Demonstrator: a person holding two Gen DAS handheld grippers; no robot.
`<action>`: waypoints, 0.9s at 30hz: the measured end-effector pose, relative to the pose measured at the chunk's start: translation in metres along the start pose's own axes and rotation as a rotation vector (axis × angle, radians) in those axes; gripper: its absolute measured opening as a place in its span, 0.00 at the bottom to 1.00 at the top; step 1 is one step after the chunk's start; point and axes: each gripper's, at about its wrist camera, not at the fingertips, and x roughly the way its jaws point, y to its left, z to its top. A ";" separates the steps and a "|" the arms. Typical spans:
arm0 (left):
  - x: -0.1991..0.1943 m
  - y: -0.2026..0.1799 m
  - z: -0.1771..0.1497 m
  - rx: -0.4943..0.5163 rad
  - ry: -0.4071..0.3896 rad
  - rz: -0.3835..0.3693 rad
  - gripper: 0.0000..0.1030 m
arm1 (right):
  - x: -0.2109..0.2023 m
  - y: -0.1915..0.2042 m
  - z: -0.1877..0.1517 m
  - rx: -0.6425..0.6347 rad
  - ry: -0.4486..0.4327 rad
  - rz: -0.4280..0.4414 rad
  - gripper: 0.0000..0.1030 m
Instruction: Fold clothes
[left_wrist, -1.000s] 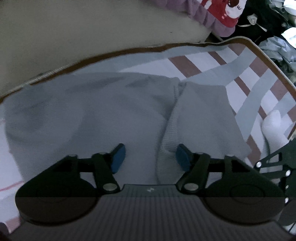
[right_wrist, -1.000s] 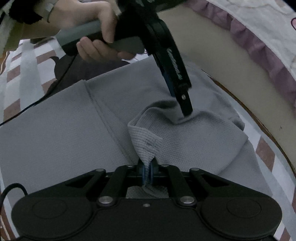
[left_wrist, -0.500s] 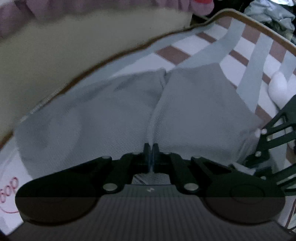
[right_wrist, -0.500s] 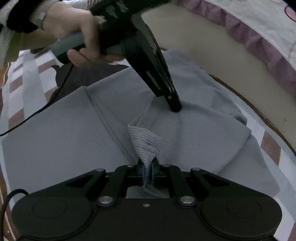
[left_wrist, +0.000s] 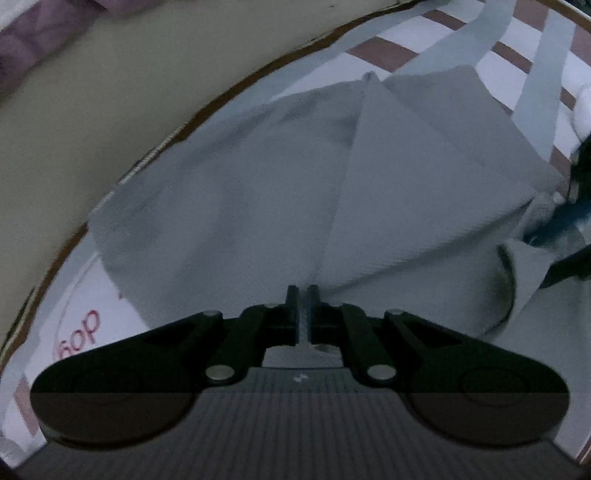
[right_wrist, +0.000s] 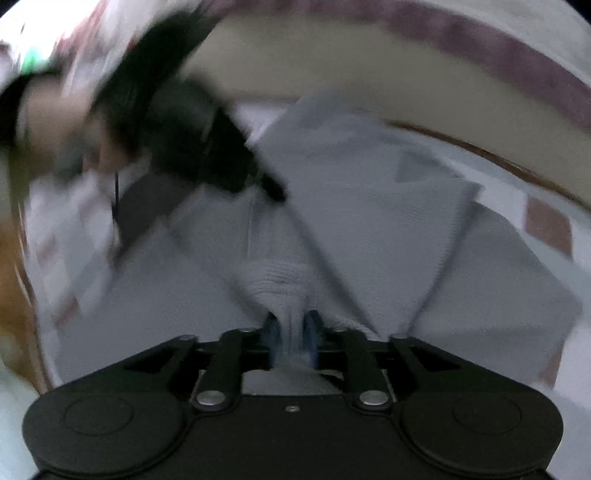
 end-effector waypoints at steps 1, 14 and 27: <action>-0.004 0.000 0.001 0.007 -0.020 0.012 0.16 | -0.011 -0.008 0.001 0.057 -0.048 -0.012 0.52; -0.019 -0.063 0.004 0.131 -0.231 -0.271 0.49 | -0.023 -0.102 -0.030 0.669 0.008 -0.329 0.56; 0.004 0.025 0.032 -0.101 -0.220 0.050 0.64 | 0.023 -0.117 -0.006 0.348 -0.163 -0.512 0.70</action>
